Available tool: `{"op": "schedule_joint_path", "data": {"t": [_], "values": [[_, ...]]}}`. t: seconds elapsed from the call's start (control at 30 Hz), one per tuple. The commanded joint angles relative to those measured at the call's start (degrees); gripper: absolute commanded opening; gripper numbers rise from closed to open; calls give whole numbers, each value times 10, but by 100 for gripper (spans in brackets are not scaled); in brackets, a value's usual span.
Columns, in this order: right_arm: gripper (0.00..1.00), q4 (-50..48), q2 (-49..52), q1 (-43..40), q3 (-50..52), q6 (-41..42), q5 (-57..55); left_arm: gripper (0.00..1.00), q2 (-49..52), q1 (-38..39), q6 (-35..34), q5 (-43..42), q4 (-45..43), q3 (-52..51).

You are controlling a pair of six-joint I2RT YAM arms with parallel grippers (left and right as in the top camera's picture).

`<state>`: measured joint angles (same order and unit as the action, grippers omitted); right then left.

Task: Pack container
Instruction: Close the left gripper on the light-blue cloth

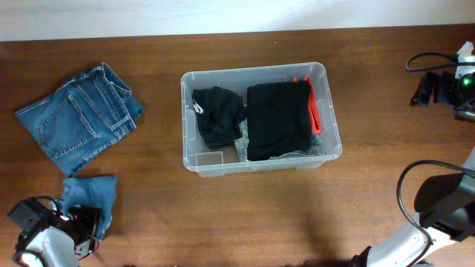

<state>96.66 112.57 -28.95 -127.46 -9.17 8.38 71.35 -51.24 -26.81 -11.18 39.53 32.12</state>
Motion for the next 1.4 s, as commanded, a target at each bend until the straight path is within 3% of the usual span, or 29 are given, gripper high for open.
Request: {"op": "schedule_joint_path", "data": {"t": [0.0,0.2,0.23,0.3,0.47,0.63,0.77,0.87,0.9,1.03,1.37], "values": [[98,0,-5,0,-1,0,-3,63,-3,-3,3,-4,-4,-5],[98,0,-5,0,-1,0,-3,64,-3,-3,3,7,-12,-12],[98,0,-5,0,-1,0,-3,73,-3,-3,3,7,-17,-16],[98,0,-5,0,-1,0,-3,78,-2,-3,2,7,-28,-25],[98,0,-5,0,-1,0,-3,78,-2,-3,-6,7,-38,-36],[98,0,-5,0,-1,0,-3,55,-2,-3,-6,7,-41,-36],[98,0,-5,0,-1,0,-3,52,-2,-3,-5,7,-37,-36],[98,0,-5,0,-1,0,-3,35,-2,-3,-5,6,-37,-36],[98,0,-5,0,-1,0,-3,17,-2,-3,-5,6,-37,-36],[98,0,-5,0,-1,0,-3,1,-2,-3,-5,-9,-37,-36],[98,0,-5,0,-1,0,-3,0,-20,-3,-5,-316,-40,34]]}}
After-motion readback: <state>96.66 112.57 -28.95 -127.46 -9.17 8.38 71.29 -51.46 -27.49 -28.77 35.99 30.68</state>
